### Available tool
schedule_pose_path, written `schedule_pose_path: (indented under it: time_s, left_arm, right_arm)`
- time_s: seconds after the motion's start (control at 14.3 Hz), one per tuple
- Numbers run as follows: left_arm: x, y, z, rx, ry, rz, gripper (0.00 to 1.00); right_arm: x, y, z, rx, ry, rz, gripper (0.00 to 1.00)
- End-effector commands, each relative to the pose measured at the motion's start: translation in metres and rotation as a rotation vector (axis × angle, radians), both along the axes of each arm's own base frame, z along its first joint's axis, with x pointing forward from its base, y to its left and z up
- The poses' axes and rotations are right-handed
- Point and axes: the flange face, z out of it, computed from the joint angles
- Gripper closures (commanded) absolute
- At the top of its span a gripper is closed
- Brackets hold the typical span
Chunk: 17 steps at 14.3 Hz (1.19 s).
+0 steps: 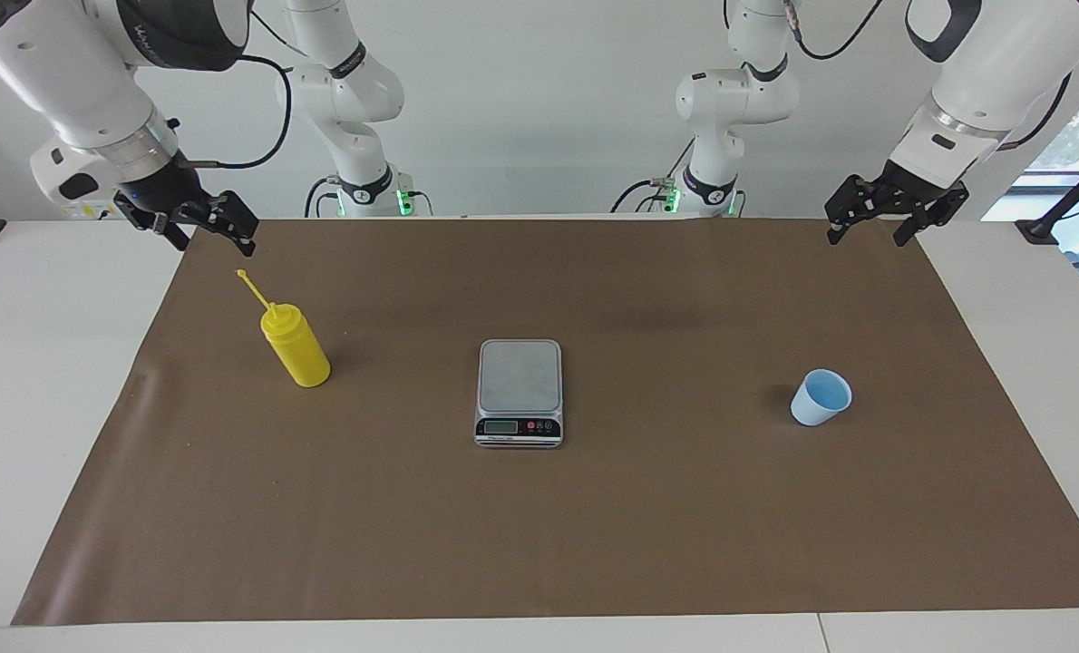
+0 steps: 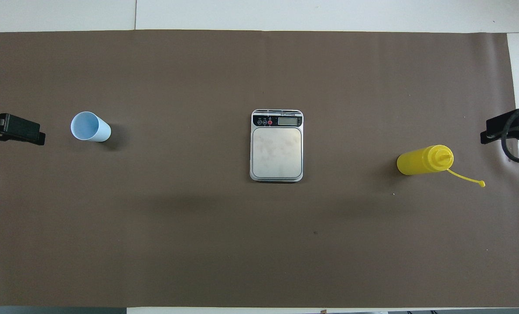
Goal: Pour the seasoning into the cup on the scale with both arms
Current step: 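Reach the left gripper to the light blue cup and grasp it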
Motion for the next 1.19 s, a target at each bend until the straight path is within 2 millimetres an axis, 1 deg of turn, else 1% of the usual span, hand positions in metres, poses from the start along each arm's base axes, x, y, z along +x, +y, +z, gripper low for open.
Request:
schedule_pose_path:
  time_s: [0.0, 0.49, 0.56, 0.63, 0.77, 0.84, 0.91, 1.05, 1.12]
  left_arm:
    - [-0.008, 0.000, -0.001, 0.013, 0.004, -0.019, 0.00]
    - [-0.010, 0.001, -0.003, 0.014, 0.002, -0.005, 0.00]
    - [-0.014, 0.002, -0.008, 0.015, 0.011, -0.004, 0.00]
    - [-0.014, 0.002, -0.011, 0.014, 0.002, -0.005, 0.00]
    - [-0.009, 0.006, -0.022, 0.011, -0.053, -0.001, 0.00]
    - [-0.006, 0.006, -0.029, 0.010, -0.064, -0.002, 0.00]
    - [-0.003, 0.006, -0.041, 0.009, -0.073, -0.003, 0.00]
    - [0.003, 0.007, -0.069, 0.008, -0.095, -0.002, 0.00]
    - [0.005, 0.007, -0.084, 0.007, -0.118, -0.001, 0.00]
  right_arm:
    - [-0.003, -0.001, 0.002, 0.002, -0.005, 0.020, 0.00]
    - [-0.003, -0.001, 0.001, 0.001, -0.004, 0.016, 0.00]
    - [-0.005, -0.001, 0.000, 0.003, 0.001, 0.011, 0.00]
    - [-0.006, -0.006, 0.001, 0.003, 0.001, 0.002, 0.00]
    - [-0.005, -0.007, 0.001, 0.003, -0.004, 0.000, 0.00]
    - [-0.004, -0.002, 0.001, 0.003, -0.004, 0.010, 0.00]
    - [-0.003, 0.001, 0.002, 0.002, -0.011, 0.013, 0.00]
    - [-0.003, -0.001, 0.002, 0.001, -0.016, 0.011, 0.00]
    - [-0.003, -0.006, 0.002, 0.001, -0.016, 0.002, 0.00]
